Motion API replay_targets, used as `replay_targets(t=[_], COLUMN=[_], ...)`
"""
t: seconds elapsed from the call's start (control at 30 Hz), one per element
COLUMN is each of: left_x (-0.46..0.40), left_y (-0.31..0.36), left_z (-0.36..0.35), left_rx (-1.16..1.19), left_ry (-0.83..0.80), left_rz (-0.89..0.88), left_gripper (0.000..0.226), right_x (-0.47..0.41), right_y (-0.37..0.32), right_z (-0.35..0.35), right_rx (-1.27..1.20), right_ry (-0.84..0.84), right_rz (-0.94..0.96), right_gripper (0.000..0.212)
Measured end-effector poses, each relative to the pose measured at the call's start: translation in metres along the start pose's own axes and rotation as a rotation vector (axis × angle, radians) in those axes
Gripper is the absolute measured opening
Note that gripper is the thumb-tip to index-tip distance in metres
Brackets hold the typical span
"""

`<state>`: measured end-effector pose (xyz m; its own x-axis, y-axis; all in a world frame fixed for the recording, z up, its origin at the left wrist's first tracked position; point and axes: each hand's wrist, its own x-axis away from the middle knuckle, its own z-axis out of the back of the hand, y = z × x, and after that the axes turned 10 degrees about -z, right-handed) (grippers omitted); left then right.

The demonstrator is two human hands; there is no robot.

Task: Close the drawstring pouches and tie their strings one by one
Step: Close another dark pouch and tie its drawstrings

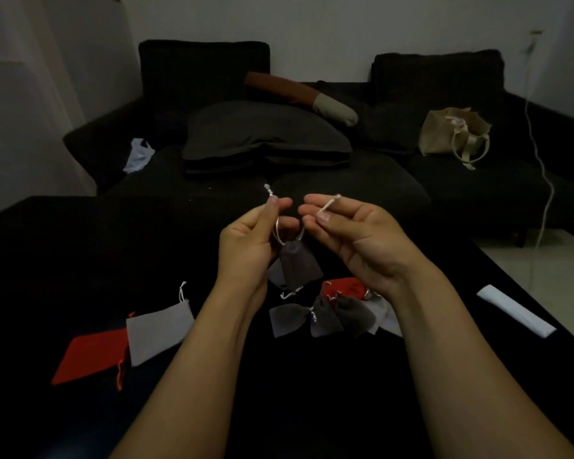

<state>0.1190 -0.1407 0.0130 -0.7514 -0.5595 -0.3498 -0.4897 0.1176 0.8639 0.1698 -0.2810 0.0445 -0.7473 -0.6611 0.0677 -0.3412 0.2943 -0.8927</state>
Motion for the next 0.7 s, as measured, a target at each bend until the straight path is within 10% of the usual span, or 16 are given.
replay_targets(t=[0.37,0.7], left_x=[0.008,0.01], left_y=[0.0,-0.001], left_z=[-0.002,-0.014], left_rx=[-0.192,0.102], left_ry=[-0.148,-0.219], left_rz=[-0.004,0.235], left_gripper=[0.049,0.054], right_x=[-0.002,-0.004], right_y=[0.003,0.009], right_z=[-0.001,-0.004], right_rx=[0.671,0.538], right_ry=[0.191,0.207], right_rz=[0.445,0.331], right_gripper=[0.011,0.015])
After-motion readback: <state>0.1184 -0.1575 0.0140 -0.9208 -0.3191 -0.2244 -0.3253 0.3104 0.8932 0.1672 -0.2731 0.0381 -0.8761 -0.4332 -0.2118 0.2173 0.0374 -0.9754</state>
